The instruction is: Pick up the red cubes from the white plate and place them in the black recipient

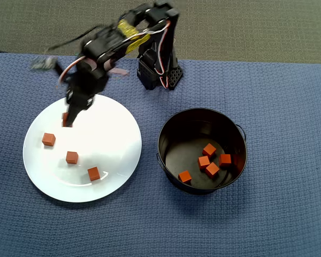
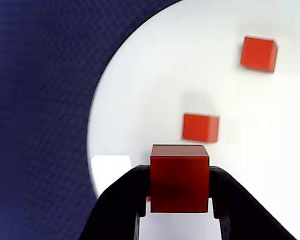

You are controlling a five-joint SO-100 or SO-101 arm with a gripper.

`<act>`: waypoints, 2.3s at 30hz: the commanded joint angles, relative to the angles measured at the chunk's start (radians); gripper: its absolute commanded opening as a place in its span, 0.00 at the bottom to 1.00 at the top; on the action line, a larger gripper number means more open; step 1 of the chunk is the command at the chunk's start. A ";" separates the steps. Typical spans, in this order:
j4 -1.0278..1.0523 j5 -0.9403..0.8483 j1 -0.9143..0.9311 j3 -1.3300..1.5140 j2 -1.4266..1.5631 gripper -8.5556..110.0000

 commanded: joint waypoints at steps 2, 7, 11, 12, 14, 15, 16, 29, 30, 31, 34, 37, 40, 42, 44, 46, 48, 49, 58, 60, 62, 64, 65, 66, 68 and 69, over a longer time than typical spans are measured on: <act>0.166 0.284 -0.238 -0.038 0.213 0.07; 0.167 0.491 -0.538 0.000 0.265 0.07; 0.112 0.551 -0.787 0.121 0.293 0.17; 0.127 0.526 -0.856 0.138 0.293 0.30; 0.158 0.457 -0.917 0.146 0.302 0.37; 0.155 0.434 -0.899 0.146 0.318 0.37; 0.146 0.410 -0.851 0.140 0.321 0.37; -0.040 0.178 -0.161 0.029 0.015 0.33; -0.043 0.190 -0.137 0.005 -0.031 0.32; -0.043 0.196 -0.118 -0.023 -0.083 0.32; -0.040 0.230 -0.074 -0.106 -0.233 0.29; 0.005 0.233 -0.063 -0.179 -0.348 0.29; 0.035 0.253 -0.054 -0.256 -0.457 0.29; 0.094 0.252 -0.054 -0.350 -0.543 0.29; 0.156 0.262 -0.046 -0.448 -0.620 0.29; 0.196 0.264 -0.035 -0.532 -0.692 0.29; 0.218 0.259 -0.032 -0.601 -0.759 0.29; 0.224 0.253 -0.031 -0.627 -0.785 0.29; 0.295 0.017 -0.043 -0.750 -0.914 0.30; 0.305 0.006 -0.032 -0.787 -0.945 0.29; 0.308 0.011 -0.020 -0.819 -0.969 0.29; 0.314 0.012 -0.012 -0.839 -0.988 0.29; 0.318 0.012 -0.009 -0.848 -1.000 0.29; 0.318 0.014 -0.008 -0.859 -1.011 0.29; 0.321 0.014 -0.006 -0.879 -1.031 0.29; 0.327 0.012 -0.006 -0.890 -1.040 0.29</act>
